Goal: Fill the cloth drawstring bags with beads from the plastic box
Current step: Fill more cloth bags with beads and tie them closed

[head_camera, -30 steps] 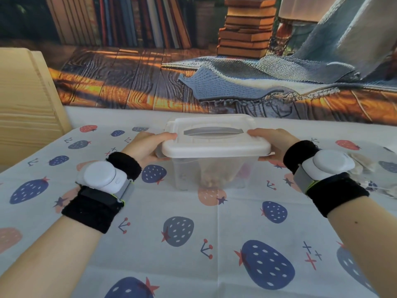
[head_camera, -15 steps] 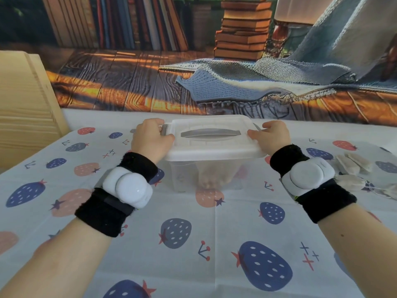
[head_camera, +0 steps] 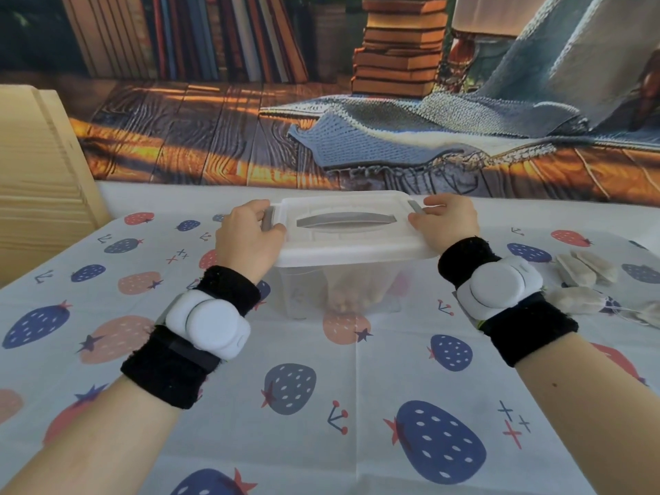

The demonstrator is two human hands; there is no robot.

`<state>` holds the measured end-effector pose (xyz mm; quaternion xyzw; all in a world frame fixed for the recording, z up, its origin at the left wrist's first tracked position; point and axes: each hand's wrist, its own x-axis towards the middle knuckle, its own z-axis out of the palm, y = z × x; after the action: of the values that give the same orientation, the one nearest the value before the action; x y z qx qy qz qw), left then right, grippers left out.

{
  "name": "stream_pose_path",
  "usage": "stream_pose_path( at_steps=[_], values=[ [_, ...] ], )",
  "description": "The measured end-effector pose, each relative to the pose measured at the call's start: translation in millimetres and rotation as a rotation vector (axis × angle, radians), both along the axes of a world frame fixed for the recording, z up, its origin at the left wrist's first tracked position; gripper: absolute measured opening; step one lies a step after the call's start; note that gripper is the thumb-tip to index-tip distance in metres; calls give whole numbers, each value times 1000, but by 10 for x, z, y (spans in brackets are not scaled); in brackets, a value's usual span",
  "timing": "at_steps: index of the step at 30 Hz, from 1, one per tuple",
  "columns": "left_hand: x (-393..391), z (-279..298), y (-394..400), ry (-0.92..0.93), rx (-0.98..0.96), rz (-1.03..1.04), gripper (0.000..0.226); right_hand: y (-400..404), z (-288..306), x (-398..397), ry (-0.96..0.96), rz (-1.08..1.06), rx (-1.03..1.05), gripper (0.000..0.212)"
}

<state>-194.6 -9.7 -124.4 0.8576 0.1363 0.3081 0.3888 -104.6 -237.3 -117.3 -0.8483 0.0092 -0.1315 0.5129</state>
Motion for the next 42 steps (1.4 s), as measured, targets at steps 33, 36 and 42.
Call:
stream_pose_path(
  at_steps=[33, 36, 42],
  values=[
    [2027, 375, 54, 342, 60, -158, 39, -177, 199, 1610, 305, 28, 187, 36],
    [2008, 685, -86, 311, 100, -188, 44, -269, 370, 1569, 405, 46, 164, 31],
    [1805, 1187, -670, 279, -117, -446, 30, -806, 565, 1162, 510, -30, 146, 17]
  ],
)
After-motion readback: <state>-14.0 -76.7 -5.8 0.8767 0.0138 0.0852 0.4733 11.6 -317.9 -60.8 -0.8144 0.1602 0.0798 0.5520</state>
